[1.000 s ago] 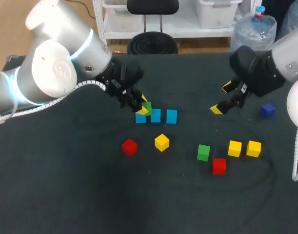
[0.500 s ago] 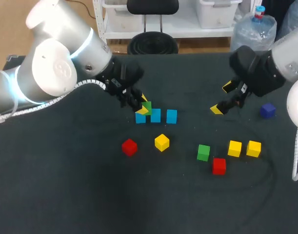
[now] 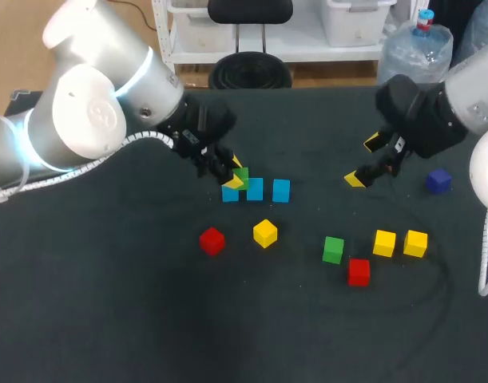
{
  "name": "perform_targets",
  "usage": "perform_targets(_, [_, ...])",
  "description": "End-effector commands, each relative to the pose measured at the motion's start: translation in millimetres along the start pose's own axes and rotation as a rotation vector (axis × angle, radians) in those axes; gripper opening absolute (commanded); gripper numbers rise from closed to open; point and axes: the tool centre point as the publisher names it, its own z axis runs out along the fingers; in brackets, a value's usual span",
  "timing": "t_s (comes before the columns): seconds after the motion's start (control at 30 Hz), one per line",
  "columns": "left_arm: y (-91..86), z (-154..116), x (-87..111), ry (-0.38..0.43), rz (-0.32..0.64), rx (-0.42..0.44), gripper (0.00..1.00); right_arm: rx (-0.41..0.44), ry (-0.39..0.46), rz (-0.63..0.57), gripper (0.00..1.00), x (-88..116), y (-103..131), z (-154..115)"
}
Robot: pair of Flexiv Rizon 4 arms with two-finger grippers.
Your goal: Place the blue cubes, place green cubes on the blue cubes, place the yellow cubes on the green cubes, then place the red cubes on the yellow cubes, and place purple cube on the red cubes.
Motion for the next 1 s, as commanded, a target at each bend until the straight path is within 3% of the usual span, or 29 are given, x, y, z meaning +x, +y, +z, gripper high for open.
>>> perform_targets(0.03, [-0.1, 1, 2.3, -0.002, 0.001, 0.0, 0.0, 0.005, 0.001, 0.001, 1.0, 0, 1, 0])
perform_targets(0.77, [-2.3, 2, 3.0, -0.005, 0.01, 0.004, 0.0, 0.005, 0.001, 0.001, 1.0, 0, 1, 0])
perform_targets(0.83, [7.8, 5, -3.9, -0.006, 0.011, 0.003, 0.01, 0.005, 0.001, 0.001, 1.0, 0, 1, 0])
perform_targets(1.0, [10.8, 6, -5.6, -0.004, 0.014, 0.003, 0.01, 0.005, 0.001, 0.001, 1.0, 0, 1, 0])
